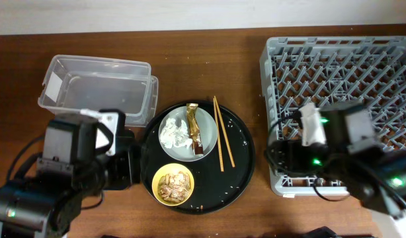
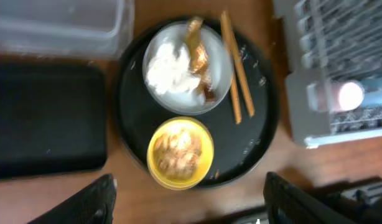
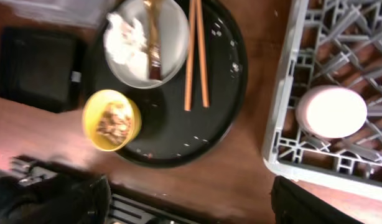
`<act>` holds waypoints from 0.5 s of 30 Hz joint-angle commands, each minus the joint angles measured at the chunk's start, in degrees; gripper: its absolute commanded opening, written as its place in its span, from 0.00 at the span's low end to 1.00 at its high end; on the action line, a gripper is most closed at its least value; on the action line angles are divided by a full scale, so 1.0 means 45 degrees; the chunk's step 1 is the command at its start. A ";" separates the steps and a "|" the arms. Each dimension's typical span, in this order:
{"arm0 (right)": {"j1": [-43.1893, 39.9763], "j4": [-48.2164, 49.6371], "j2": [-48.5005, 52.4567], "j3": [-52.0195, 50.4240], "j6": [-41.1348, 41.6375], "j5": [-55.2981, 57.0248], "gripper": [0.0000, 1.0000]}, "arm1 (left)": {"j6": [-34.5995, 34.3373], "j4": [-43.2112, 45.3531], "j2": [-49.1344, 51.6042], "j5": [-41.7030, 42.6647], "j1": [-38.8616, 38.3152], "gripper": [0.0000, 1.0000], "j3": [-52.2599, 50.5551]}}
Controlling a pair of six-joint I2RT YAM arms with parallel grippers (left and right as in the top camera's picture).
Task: Sort waste into correct bins and load items into the dishwasher rack
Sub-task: 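Grasp the yellow bowl of peanut shells with the left gripper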
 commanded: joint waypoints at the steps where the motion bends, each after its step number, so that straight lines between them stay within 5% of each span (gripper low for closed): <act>1: 0.0816 0.0267 0.0704 -0.0233 0.1200 0.1375 0.87 | -0.0520 -0.0199 -0.0034 -0.0505 -0.1200 0.66 -0.0792; 9: 0.0845 0.0117 0.2118 -0.0238 0.1185 0.1379 0.99 | -0.4299 0.6149 0.0947 -0.0515 -0.6717 0.46 -0.8208; 15: 0.0845 0.0126 0.2691 -0.0238 0.1185 0.1379 0.99 | -0.5051 0.7480 0.3959 -0.3113 -0.9024 0.39 -0.8718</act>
